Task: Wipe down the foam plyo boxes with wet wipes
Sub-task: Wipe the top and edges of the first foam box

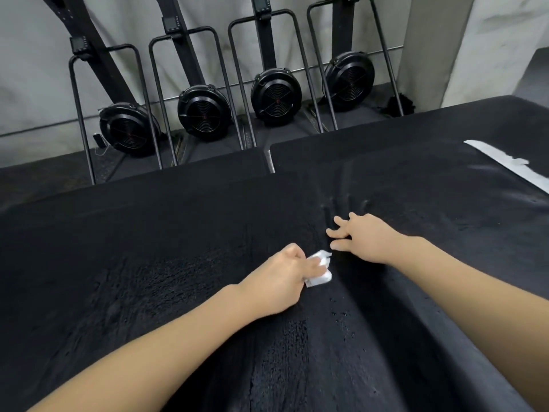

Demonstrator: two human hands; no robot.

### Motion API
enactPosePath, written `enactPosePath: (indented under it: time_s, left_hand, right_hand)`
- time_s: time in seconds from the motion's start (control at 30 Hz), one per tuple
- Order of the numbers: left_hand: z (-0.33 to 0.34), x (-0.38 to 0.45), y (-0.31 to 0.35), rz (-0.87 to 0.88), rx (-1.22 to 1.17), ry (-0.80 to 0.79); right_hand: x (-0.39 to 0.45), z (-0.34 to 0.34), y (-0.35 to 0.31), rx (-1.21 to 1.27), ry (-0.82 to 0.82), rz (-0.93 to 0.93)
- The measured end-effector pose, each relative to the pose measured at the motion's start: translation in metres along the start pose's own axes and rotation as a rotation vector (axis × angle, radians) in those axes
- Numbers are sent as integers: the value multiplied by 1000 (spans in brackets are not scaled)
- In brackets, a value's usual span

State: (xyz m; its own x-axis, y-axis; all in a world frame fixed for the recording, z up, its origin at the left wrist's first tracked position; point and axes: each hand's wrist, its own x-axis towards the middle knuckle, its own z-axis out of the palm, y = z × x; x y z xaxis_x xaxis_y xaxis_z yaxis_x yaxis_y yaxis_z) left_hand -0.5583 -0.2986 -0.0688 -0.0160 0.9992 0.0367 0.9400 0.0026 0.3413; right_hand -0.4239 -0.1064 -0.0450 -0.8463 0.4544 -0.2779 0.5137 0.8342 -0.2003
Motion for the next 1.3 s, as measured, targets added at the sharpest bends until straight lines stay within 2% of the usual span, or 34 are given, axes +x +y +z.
enactPosePath:
  time_s: [0.2,0.37,0.4,0.47,0.5,0.57,0.7,0.83,0.87,0.97,1.03,1.2,1.3]
  left_hand:
    - [4,-36,24,-16,63,-85]
    - [-8,-34,25,10,199,19]
    - [-14,-30,28,-46,232,48]
    - [-17,-16,30,-127,90,64]
    - [-14,-14,31,-165,83,121]
    - [-7,-23,37,-162,75,88]
    - [6,-62,64,55,46,49]
    - [8,-81,74,94,62,5]
    - [8,-77,72,84,67,14]
    - [-2,-61,72,-95,49,39]
    - [0,-58,79,-136,84,80]
    - [13,-95,113,22,87,-72]
    - [6,-125,136,106,108,-205]
  right_hand:
    - [-82,12,-31,-68,-104,-82]
    - [-135,40,-41,4,-156,-84]
    - [-139,43,-42,36,-154,-72]
    - [-135,44,-41,64,-143,-56]
    - [-133,44,-43,56,-144,-52]
    - [-132,45,-46,40,-150,-40]
    - [-133,51,-46,60,-124,-20]
    - [-128,57,-39,113,-114,-14]
    - [-126,57,-37,125,-116,-17]
    - [-127,55,-33,147,-149,-27]
    - [-131,51,-32,177,-176,-36]
    - [-144,52,-30,228,-193,-52]
    - [-148,59,-35,174,-133,-41]
